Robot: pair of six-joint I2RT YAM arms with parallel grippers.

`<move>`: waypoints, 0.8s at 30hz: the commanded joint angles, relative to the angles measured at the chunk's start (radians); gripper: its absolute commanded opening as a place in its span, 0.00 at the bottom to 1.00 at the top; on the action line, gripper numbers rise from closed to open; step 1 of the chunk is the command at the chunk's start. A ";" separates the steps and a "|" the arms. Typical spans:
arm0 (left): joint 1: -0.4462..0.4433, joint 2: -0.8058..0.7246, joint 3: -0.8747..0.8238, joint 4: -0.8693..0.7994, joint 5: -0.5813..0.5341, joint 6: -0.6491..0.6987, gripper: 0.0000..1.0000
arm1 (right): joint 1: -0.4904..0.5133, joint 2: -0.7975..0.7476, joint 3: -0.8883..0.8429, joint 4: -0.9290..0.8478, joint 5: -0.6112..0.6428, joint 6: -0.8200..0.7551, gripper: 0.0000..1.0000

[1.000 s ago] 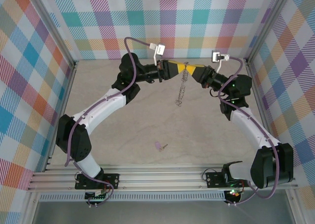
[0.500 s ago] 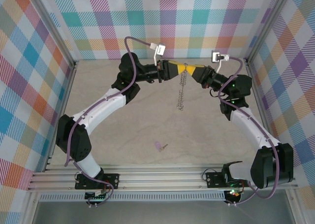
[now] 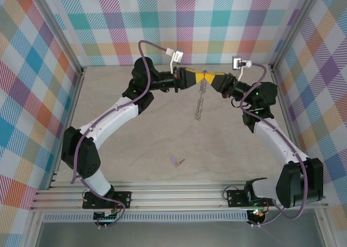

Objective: Put the keys on the keyring

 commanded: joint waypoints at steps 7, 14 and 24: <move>-0.020 -0.084 -0.003 -0.086 0.009 0.216 0.00 | -0.019 -0.045 0.073 -0.147 0.052 -0.082 0.36; -0.019 -0.132 -0.046 -0.004 -0.041 0.390 0.00 | -0.094 -0.185 0.061 -0.401 0.120 -0.187 0.60; -0.030 -0.150 -0.054 0.107 -0.033 0.476 0.00 | -0.101 -0.246 -0.001 -0.442 0.146 -0.206 0.61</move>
